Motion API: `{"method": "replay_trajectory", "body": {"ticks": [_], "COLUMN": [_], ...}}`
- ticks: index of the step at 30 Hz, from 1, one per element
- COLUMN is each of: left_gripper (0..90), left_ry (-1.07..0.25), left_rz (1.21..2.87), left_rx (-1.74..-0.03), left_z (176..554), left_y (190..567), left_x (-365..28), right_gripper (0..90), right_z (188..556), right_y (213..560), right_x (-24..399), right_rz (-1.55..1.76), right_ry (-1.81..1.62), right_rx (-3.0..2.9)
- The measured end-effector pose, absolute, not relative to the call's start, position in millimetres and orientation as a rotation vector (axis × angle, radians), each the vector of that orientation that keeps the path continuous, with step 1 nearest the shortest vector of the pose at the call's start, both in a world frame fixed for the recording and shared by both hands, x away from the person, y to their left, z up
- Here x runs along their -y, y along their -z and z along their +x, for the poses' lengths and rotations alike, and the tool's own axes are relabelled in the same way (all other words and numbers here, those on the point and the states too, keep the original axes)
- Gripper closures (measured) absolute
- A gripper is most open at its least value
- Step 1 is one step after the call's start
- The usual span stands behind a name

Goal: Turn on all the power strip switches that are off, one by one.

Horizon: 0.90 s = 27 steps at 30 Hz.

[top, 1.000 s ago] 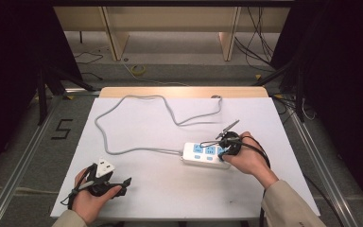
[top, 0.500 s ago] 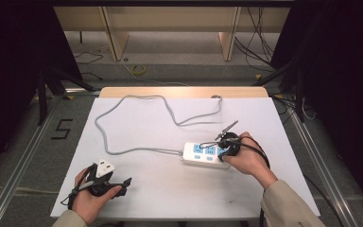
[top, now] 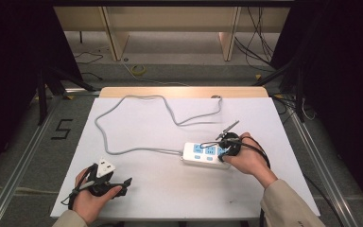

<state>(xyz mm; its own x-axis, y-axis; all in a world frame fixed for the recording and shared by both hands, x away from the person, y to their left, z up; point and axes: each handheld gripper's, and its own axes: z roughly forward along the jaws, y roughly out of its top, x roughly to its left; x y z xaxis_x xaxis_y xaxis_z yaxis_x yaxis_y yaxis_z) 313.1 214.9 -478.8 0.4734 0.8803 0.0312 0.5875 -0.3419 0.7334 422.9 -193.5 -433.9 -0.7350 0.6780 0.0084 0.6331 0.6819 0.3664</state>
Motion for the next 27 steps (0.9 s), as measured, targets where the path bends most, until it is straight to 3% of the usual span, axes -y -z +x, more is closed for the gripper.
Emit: {"method": "replay_trajectory", "body": {"ticks": [17, 27], "left_gripper": [16.3, 16.3], "left_ry": [-0.568, -0.563], "left_rz": [2.063, 2.07], "left_rx": [-1.21, -1.209], "left_z": [313.4, 313.4], "left_y": [479.3, 479.0], "left_x": [-214.7, -214.1], "right_gripper": [89.3, 83.0], "right_z": [416.5, 411.4], "right_y": [430.8, 426.9], "right_x": [201.7, 206.0], "right_rz": [1.075, 1.069], "right_ry": [-0.67, -0.728], "right_rx": [-2.678, -2.66]}}
